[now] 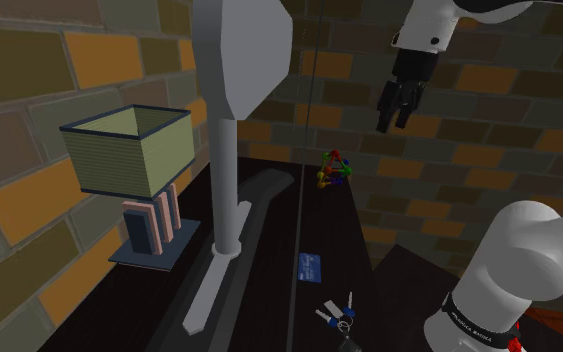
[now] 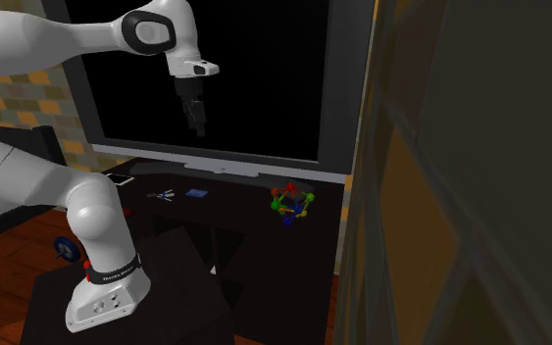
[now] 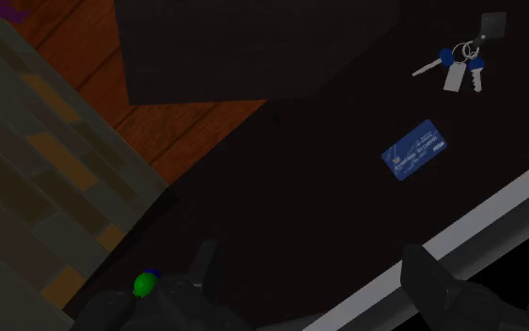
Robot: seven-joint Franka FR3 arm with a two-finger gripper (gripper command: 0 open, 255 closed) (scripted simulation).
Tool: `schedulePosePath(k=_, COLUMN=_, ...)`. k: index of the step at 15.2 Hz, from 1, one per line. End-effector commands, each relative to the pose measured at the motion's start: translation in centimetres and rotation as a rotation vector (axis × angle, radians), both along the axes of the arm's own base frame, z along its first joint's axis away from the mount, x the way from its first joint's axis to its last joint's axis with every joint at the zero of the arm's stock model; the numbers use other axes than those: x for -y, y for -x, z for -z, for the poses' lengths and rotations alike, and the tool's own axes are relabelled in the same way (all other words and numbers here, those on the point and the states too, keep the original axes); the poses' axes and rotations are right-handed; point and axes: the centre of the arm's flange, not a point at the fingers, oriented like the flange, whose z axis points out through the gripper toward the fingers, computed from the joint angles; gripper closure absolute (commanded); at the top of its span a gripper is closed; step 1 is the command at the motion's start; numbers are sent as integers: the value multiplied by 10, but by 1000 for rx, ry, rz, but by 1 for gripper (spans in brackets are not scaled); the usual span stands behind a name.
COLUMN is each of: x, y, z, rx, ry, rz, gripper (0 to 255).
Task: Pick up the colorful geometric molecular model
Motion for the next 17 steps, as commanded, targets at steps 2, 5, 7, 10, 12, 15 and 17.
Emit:
schedulePosePath(k=2, x=8, y=-10, z=5, rx=-3, ry=-2, rz=-2, gripper=0)
schedulePosePath(k=5, x=30, y=-41, z=22, rx=-13, ry=-7, rz=-6, gripper=0)
schedulePosePath(k=7, x=45, y=-61, z=33, rx=-20, ry=-10, rz=-10, gripper=0)
schedulePosePath(k=10, x=67, y=-91, z=50, rx=-29, ry=-16, rz=-14, gripper=0)
schedulePosePath(k=12, x=81, y=-111, z=62, rx=-36, ry=-19, rz=-18, gripper=0)
schedulePosePath(k=15, x=103, y=-141, z=80, rx=-46, ry=-24, rz=-23, gripper=0)
schedulePosePath(k=17, x=117, y=-161, z=92, rx=-52, ry=-28, rz=-26, gripper=0)
